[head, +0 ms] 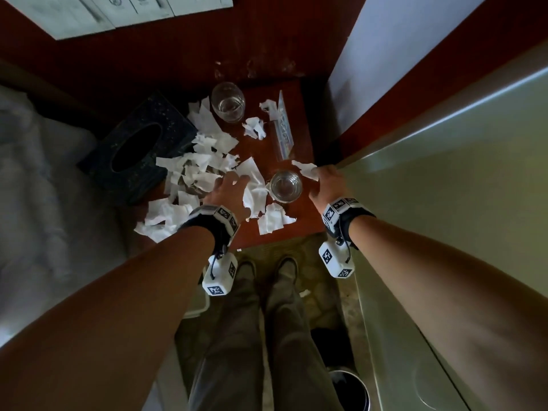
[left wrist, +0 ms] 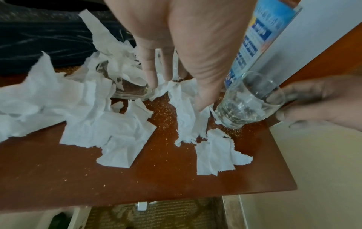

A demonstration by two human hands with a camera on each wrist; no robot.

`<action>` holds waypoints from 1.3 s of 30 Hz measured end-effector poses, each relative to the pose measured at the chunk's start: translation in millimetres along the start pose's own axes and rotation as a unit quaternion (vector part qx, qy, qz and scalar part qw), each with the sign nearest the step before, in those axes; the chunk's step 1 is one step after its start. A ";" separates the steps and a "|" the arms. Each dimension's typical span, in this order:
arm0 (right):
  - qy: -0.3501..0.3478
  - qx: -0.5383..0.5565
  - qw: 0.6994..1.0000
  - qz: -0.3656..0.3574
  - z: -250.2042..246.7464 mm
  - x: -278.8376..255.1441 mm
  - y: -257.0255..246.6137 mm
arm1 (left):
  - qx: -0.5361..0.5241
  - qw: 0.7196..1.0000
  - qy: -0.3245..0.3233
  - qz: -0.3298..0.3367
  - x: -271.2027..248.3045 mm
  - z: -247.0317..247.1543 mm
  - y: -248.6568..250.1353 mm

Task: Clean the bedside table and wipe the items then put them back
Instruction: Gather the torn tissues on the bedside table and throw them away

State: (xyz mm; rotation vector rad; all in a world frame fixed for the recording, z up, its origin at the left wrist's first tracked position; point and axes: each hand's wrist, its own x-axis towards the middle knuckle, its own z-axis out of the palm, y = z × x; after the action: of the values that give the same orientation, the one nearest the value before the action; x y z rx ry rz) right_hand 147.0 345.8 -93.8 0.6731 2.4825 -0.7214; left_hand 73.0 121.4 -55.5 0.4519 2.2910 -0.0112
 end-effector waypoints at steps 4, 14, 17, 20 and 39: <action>0.054 -0.018 0.998 -0.015 7.1 21.0 -0.9 | 0.021 1.000 0.007 0.013 22.1 7.6 -2.2; 0.032 -0.073 0.997 0.013 19.6 45.9 -6.1 | 0.020 0.999 0.034 0.029 35.0 12.8 -3.3; 0.056 -0.033 0.997 0.039 21.0 44.7 0.6 | 0.022 0.999 0.026 0.036 39.4 16.5 1.6; 0.064 0.007 0.997 0.051 19.6 38.1 2.3 | 0.026 0.999 0.015 0.037 45.4 21.4 6.9; 0.027 0.000 0.997 -0.070 73.3 -63.9 -27.8 | -0.022 0.996 0.078 0.046 11.2 4.9 -13.6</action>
State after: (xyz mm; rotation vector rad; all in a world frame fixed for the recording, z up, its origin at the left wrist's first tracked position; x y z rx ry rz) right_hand 202.0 261.4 -103.9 0.5297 2.5996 -0.7624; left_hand 65.0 111.5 -68.6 0.5523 2.4162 0.1252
